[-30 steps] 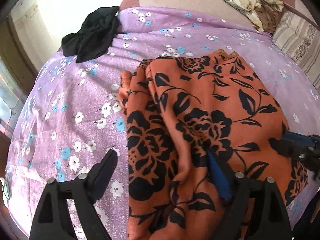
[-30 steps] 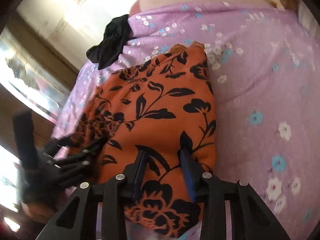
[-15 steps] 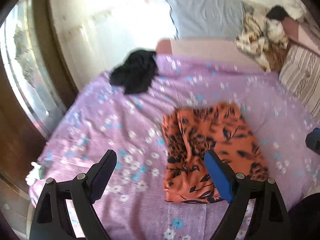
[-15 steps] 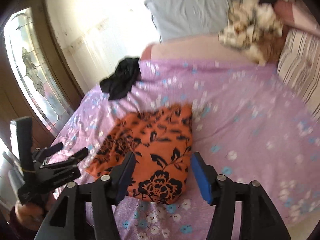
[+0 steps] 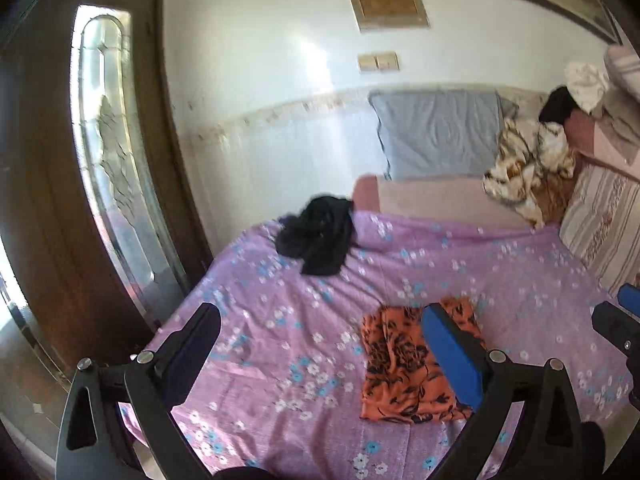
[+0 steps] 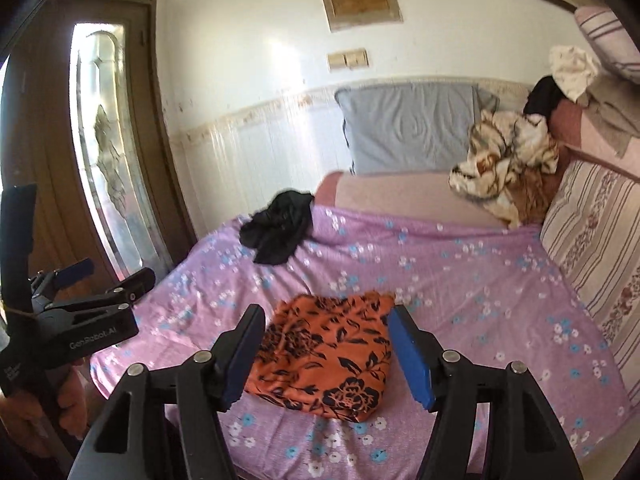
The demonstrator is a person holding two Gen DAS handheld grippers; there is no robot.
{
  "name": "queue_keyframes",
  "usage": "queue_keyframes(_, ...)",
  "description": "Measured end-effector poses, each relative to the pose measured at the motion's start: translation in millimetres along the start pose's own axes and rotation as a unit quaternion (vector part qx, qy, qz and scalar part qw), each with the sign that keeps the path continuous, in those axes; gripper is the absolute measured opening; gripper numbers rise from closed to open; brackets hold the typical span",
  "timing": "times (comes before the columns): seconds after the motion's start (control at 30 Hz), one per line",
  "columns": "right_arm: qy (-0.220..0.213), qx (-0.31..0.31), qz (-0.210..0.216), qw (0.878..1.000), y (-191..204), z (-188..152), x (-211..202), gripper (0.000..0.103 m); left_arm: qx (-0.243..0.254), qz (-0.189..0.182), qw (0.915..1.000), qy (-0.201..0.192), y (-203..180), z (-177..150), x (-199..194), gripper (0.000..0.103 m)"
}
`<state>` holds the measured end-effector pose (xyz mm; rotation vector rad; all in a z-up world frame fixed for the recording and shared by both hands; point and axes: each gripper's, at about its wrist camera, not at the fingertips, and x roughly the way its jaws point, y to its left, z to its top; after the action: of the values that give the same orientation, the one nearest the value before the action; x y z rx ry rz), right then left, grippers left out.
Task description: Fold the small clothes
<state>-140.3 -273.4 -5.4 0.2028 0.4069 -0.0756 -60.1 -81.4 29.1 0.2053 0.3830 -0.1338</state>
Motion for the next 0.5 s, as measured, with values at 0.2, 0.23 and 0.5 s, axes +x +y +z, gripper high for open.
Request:
queue_keyframes(0.2, -0.044, -0.017, 0.003, 0.999, 19, 14, -42, 0.07, -0.009, -0.003, 0.9993, -0.035, 11, 18, -45, 0.101)
queue_keyframes(0.23, -0.051, -0.02, 0.002, 0.999, 23, 16, -49, 0.07, -0.012, -0.006, 0.9993, -0.035, 13, 19, -48, 0.101)
queue_keyframes(0.5, -0.098, -0.044, -0.014, 0.994, 45, 29, -90, 0.072, -0.062, -0.051, 0.9955, -0.05, 31, 32, -84, 0.101)
